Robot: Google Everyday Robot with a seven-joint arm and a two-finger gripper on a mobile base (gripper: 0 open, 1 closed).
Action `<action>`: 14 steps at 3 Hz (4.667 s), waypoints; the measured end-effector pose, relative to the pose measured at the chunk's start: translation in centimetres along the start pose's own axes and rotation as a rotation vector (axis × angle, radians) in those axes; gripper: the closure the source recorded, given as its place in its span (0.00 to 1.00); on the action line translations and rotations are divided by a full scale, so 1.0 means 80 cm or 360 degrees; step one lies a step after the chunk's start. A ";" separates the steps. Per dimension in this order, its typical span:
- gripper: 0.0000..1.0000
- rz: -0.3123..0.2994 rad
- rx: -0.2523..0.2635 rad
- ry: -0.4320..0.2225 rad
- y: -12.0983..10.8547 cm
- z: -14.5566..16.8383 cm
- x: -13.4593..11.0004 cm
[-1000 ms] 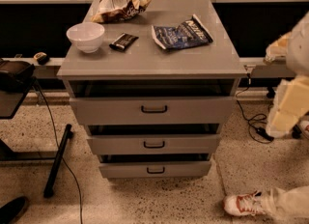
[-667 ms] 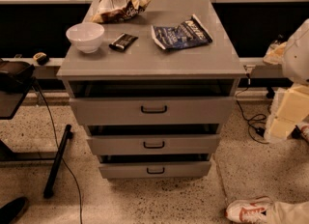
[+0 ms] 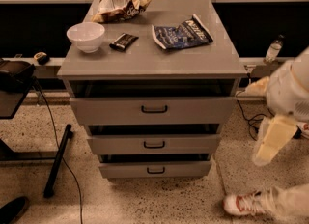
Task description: Open middle drawer
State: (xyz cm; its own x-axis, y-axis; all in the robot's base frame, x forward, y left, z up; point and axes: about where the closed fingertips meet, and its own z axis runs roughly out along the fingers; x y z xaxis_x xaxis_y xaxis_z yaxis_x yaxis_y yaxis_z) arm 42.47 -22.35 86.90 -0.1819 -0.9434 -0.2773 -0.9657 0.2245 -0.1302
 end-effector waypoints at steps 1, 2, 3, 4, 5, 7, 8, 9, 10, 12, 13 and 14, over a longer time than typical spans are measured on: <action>0.00 0.0149 -0.0276 -0.0323 0.045 0.171 0.045; 0.00 -0.0019 -0.0321 -0.0397 0.052 0.214 0.045; 0.00 -0.0065 -0.0324 -0.0414 0.052 0.220 0.044; 0.00 -0.0017 -0.0248 -0.0482 0.037 0.249 0.043; 0.00 0.0012 -0.0171 -0.0610 0.045 0.332 0.048; 0.00 0.0026 -0.0063 -0.0618 0.021 0.365 0.043; 0.00 -0.0036 0.0021 -0.0631 -0.026 0.401 0.034; 0.00 -0.0169 0.0099 -0.0497 -0.064 0.443 0.026; 0.00 -0.0282 0.0086 -0.0472 -0.069 0.457 0.001; 0.00 -0.0299 0.0072 -0.0353 -0.087 0.474 0.019; 0.00 -0.0372 0.0060 -0.0142 -0.130 0.505 0.054; 0.00 -0.0414 0.0073 -0.0041 -0.169 0.528 0.085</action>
Offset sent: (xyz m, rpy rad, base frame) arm -0.0129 0.0250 -0.2150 0.3053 0.1118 0.2358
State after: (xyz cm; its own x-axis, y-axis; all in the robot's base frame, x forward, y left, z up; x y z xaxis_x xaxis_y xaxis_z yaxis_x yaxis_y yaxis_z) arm 62.11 -21.52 46.59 0.0766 -0.9643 -0.2533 -0.9700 -0.0132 -0.2429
